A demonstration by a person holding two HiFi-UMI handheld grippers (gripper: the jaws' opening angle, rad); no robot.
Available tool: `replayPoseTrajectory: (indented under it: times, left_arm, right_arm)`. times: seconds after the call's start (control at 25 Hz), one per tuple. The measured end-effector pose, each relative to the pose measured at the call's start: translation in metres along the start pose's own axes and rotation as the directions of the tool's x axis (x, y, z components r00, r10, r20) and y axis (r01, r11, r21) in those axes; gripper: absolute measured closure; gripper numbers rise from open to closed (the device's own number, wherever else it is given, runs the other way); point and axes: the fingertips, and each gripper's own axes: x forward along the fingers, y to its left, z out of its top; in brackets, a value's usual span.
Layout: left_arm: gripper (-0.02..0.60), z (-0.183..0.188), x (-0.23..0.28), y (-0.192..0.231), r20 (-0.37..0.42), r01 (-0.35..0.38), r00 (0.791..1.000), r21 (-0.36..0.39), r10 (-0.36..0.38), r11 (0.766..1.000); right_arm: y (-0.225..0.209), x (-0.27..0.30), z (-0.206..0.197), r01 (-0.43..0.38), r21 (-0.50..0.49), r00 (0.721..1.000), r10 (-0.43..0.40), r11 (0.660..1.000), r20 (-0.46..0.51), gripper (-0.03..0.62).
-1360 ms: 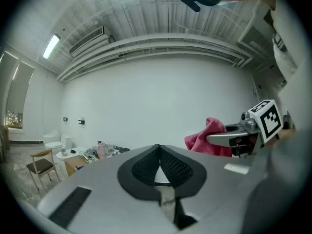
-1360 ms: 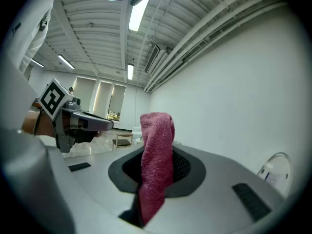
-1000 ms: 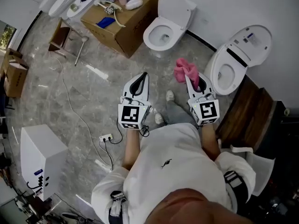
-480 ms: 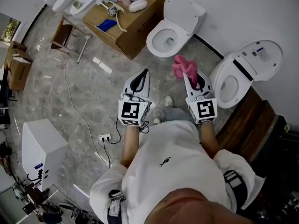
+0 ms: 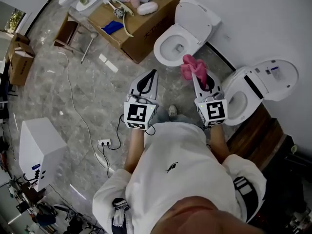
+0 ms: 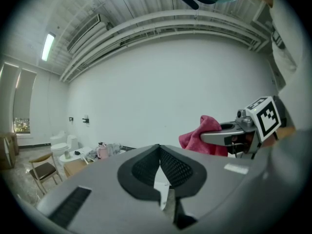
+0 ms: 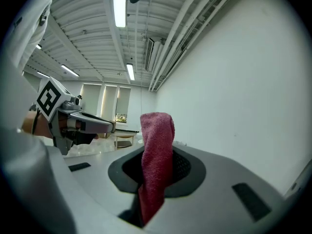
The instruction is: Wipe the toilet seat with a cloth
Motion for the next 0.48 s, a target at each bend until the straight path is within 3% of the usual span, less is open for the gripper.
replayPoseTrajectory:
  times: [0.48]
  left_arm:
    - [0.571, 0.008, 0.064, 0.038, 0.004, -0.003, 1.000, -0.007, 0.003, 1.000]
  right_arm:
    - [-0.032, 0.064, -0.001, -0.013, 0.008, 1.000, 0.013, 1.000, 0.002, 0.543]
